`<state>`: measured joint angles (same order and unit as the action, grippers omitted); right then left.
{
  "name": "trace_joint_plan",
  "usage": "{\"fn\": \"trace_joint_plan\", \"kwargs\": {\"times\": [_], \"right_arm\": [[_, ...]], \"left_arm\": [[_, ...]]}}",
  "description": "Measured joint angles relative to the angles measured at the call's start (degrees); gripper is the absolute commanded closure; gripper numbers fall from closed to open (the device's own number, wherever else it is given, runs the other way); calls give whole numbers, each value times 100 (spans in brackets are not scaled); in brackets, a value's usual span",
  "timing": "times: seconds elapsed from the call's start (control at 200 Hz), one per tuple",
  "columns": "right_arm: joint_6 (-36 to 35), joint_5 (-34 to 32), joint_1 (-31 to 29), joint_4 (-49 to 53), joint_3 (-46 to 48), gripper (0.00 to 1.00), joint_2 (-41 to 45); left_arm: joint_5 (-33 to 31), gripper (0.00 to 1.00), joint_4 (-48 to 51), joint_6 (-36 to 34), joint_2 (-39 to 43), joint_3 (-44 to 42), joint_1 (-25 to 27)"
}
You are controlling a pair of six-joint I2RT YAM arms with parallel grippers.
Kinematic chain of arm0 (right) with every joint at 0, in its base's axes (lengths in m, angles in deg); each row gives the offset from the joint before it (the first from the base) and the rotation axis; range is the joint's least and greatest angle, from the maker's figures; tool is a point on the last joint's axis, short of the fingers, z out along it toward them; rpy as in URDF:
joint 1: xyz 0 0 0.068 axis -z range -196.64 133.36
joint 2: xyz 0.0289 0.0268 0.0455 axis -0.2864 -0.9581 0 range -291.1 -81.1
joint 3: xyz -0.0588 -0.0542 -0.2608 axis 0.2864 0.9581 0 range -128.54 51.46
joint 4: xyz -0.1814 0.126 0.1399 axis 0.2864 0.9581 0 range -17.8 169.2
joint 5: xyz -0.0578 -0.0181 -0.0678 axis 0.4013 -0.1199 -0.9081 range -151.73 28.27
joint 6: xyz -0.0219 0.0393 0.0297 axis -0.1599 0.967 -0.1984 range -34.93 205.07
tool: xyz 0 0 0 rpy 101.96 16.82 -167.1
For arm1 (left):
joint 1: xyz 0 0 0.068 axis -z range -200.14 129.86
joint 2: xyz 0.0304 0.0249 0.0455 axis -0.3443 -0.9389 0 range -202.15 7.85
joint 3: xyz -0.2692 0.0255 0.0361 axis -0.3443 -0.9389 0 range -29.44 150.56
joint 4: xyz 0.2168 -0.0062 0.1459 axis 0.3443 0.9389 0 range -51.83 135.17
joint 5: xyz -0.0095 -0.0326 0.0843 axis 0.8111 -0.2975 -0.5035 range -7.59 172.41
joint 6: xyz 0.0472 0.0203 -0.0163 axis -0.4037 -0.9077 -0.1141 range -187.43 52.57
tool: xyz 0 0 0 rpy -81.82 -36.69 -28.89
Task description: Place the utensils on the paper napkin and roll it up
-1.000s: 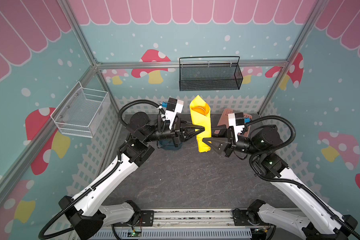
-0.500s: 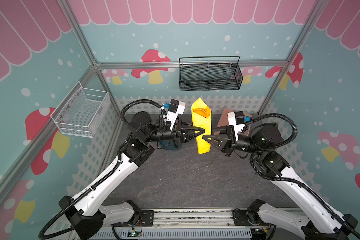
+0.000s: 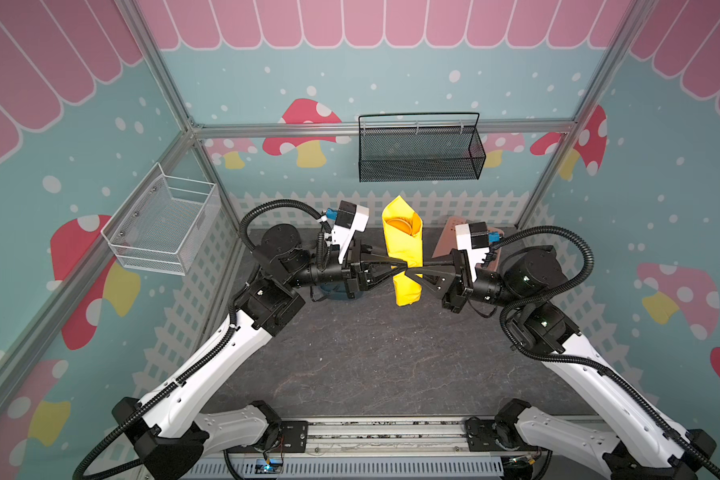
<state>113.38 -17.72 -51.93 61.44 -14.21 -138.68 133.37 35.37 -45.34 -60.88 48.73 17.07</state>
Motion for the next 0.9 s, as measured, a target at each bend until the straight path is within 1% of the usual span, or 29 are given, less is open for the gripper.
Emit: {"fn": "trace_joint_plan", "kwargs": {"times": [0.13,0.58,0.625,0.7,0.826,0.901], "right_arm": [[0,-2,-2,-4,0,95,7],[2,-4,-2,-4,0,94,15],[2,-7,-2,0,0,92,13],[11,-17,-2,13,2,81,15],[4,-146,0,26,50,70,35],[-7,-282,4,66,90,65,68]], "left_arm": [[-74,78,74,-46,83,0,-7],[-168,91,120,-136,92,0,-35],[-175,92,133,-146,92,0,-37],[-195,93,170,-164,92,0,-44],[-243,94,391,-229,92,61,-90],[-262,94,540,-299,92,105,-155]]}}
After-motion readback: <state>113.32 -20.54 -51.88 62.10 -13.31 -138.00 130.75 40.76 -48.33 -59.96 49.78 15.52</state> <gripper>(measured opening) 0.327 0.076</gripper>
